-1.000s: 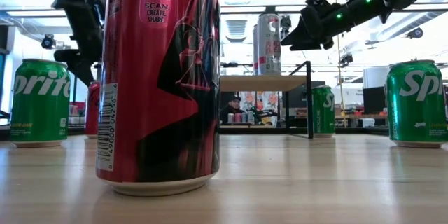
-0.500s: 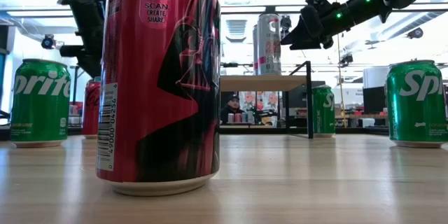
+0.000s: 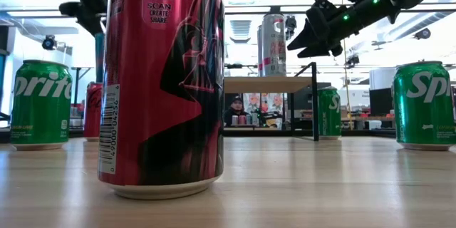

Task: Place canned beverage on shelf
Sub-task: Put the top blue soda can on the shelf

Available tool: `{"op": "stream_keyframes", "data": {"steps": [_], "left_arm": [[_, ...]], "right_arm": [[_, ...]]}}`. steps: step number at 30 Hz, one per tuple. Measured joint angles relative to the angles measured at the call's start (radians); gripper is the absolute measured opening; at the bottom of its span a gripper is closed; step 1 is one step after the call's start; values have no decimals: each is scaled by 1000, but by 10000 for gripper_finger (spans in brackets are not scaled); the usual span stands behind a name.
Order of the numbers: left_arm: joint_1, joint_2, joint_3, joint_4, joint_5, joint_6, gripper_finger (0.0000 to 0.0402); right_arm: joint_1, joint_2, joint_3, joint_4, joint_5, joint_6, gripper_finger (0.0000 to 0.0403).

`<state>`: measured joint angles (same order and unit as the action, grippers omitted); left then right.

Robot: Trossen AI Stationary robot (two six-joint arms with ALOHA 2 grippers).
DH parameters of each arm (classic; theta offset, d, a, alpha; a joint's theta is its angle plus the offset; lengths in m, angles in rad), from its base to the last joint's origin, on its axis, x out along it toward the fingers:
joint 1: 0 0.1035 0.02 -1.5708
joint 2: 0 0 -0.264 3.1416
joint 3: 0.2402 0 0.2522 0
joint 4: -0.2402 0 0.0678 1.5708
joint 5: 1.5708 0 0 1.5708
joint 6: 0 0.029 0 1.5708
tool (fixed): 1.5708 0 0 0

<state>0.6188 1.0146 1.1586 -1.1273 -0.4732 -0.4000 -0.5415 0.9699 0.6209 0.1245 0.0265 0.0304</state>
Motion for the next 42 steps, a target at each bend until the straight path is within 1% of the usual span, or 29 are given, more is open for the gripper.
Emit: {"op": "stream_keyframes", "data": {"steps": [4, 11, 16, 23, 31, 36, 39, 42], "left_arm": [[-64, -29, 13, -32, 0, -7, 225], [-204, -79, -35, -29, -33, -69, 229], [-309, -88, -40, -33, -24, -129, 228], [-419, -80, -40, -29, -15, -144, 228], [-492, -78, -40, -34, 5, -143, 229], [-498, -81, -40, -34, 12, -117, 229], [-498, -83, -40, -35, -6, -107, 229], [-498, -84, -29, -44, -33, -66, 229]], "right_arm": [[0, 0, 0, -12, 0, 14, 327], [0, 0, 0, -16, 0, 22, 327], [0, 0, -1, 10, 0, 0, 327], [0, 0, -1, 23, 0, -2, 327], [22, -1, -3, -9, 0, 24, 327], [52, -1, -21, -23, 0, 31, 327], [67, -1, -24, -18, 1, 48, 327], [88, -1, -32, -19, 1, 51, 327]]}}
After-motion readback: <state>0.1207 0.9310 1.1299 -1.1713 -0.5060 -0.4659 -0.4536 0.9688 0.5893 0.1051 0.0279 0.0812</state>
